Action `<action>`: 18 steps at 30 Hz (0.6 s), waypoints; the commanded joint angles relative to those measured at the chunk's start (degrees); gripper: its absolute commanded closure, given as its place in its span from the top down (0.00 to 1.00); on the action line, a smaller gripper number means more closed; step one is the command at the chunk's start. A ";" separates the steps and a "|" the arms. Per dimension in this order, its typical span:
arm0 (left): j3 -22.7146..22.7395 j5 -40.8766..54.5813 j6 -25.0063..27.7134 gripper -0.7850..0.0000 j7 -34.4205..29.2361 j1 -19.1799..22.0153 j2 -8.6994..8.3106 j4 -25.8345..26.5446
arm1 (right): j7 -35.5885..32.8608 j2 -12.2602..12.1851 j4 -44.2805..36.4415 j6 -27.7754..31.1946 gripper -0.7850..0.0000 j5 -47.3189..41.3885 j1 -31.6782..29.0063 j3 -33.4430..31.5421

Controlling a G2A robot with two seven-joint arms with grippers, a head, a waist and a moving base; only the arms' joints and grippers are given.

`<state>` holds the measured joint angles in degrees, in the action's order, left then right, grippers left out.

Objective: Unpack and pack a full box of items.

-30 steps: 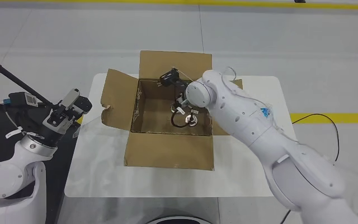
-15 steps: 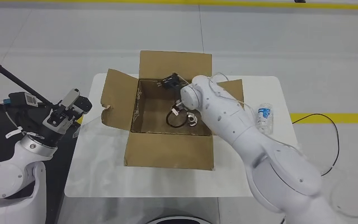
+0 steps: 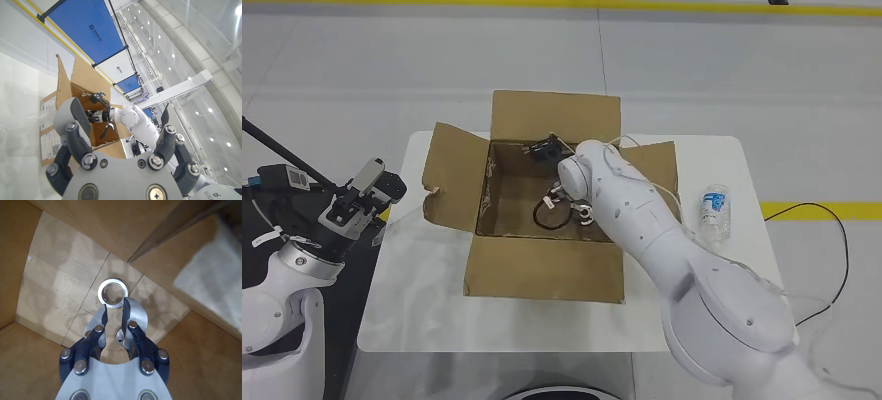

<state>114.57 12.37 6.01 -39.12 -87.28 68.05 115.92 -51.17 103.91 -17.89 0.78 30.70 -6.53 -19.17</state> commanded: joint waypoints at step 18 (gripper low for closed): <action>0.00 0.00 0.00 1.00 0.00 0.00 0.00 0.00 | 4.04 3.09 5.09 3.18 0.32 2.20 -0.28 -1.14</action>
<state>114.57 12.37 6.01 -39.12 -87.28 68.05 115.92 -47.50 106.92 -12.90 4.10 32.73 -6.78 -20.25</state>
